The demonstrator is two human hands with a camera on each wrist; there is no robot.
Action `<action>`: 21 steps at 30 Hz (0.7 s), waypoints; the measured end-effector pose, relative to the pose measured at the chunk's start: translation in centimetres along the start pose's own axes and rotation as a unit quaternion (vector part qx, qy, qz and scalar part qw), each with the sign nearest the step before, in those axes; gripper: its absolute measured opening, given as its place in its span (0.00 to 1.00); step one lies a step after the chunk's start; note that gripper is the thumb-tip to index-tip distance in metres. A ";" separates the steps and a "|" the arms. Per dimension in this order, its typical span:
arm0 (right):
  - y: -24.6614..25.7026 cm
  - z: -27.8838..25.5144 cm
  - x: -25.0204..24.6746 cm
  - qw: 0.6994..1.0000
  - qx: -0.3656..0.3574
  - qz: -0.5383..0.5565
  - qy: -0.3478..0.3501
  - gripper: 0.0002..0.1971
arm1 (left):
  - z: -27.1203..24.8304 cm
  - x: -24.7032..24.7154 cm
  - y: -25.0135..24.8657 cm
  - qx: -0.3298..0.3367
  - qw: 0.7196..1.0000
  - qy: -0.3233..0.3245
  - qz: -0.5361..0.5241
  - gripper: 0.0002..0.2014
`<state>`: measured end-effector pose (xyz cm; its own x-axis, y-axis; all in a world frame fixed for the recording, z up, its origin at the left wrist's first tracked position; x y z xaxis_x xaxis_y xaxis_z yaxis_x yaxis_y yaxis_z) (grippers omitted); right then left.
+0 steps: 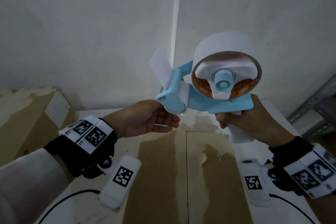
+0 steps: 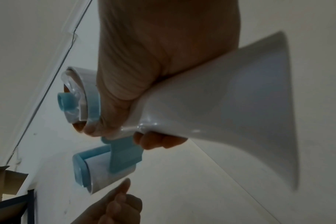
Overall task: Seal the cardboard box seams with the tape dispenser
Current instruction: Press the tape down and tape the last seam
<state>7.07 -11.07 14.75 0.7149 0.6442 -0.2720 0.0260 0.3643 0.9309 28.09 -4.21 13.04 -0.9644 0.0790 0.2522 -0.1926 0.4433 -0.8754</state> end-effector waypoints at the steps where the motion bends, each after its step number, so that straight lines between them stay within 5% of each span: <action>1: -0.1 -0.1 0.0 1.000 -0.001 -0.003 -0.003 0.14 | 0.0 0.2 0.0 -0.001 1.000 -0.005 0.005 0.10; 4: -0.1 -0.2 0.4 1.000 -0.002 0.001 -0.006 0.11 | -0.2 0.6 0.0 -0.005 1.000 -0.028 0.010 0.06; 7: -0.2 -0.2 0.6 1.000 -0.003 0.000 -0.001 0.19 | -0.2 0.4 0.0 -0.014 0.999 -0.041 0.021 0.08; 14: 0.3 -0.7 1.3 0.997 -0.025 0.060 0.050 0.19 | -0.7 0.0 0.4 -0.059 0.998 -0.007 0.014 0.11; 21: 0.0 -0.5 1.2 1.000 0.003 -0.014 0.022 0.15 | -0.6 -0.2 0.6 0.021 0.993 -0.100 0.053 0.16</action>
<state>7.61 -9.98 14.31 0.6822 0.6629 -0.3085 0.0504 0.3783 0.9243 28.29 -3.40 12.67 -0.9956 -0.0575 0.0745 -0.0915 0.4035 -0.9104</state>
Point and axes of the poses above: each hand's wrist, its own z-axis towards the middle knuckle, its own x-axis out of the palm, y = z × x, the point moved 2 cm from there along z, towards the middle knuckle, and after that the axes turned 3 degrees about y, right-handed, at the moved point
